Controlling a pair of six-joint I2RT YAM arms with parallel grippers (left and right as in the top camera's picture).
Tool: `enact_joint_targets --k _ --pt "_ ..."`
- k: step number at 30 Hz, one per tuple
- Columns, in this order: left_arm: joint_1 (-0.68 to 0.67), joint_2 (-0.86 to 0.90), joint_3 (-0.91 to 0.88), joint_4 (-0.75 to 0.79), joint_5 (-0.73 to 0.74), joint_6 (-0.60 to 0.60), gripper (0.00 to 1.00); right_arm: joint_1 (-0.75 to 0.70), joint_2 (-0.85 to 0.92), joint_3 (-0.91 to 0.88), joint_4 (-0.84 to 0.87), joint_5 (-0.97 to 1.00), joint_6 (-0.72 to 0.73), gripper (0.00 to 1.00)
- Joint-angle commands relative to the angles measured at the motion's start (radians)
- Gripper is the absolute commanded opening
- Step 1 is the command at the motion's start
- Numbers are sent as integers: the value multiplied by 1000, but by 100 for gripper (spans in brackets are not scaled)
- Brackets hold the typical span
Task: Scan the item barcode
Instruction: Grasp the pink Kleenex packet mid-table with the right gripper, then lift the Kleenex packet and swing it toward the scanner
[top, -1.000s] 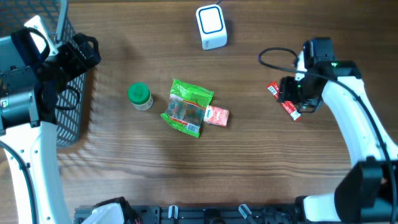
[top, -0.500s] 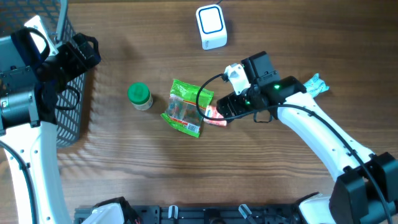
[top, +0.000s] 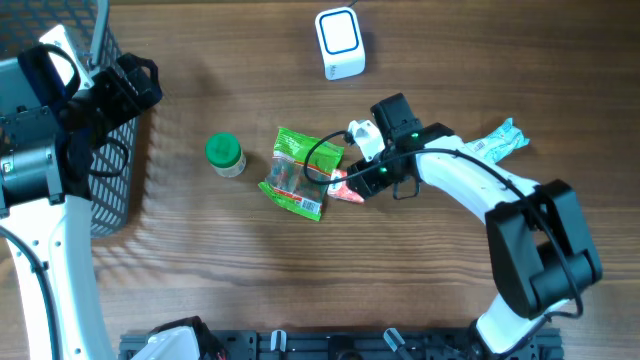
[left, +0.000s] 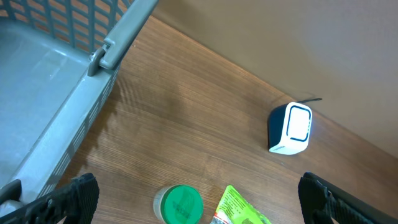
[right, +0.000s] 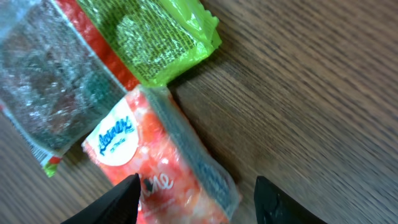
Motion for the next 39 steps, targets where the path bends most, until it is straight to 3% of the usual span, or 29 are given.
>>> enact_joint_targets --k 1,3,4,5,6,11,17,25,32,39 --pt "5 1 8 2 5 -2 100 -1 47 -11 13 -35 -18 52" --pt "5 1 8 2 5 -2 100 -1 47 -11 11 -35 -18 35" --pt "5 1 8 2 5 -2 100 -1 47 -11 2 -36 -18 18" --pt "5 1 8 2 5 -2 100 -2 46 -11 -8 -36 -18 8" --pt "5 1 8 2 5 -2 100 -2 43 -10 -23 -36 -18 4" --pt "5 1 8 2 5 -2 100 -38 -75 5 -138 -143 -13 4" --pt "5 1 8 2 5 -2 100 -207 -309 4 -341 -468 92 4" --pt "5 1 8 2 5 -2 100 -385 -398 4 -644 -1070 -75 4" --pt "5 1 8 2 5 -2 100 -385 -398 4 -661 -1230 -70 4" --pt "5 1 8 2 5 -2 100 -385 -398 4 -611 -1210 -69 4"
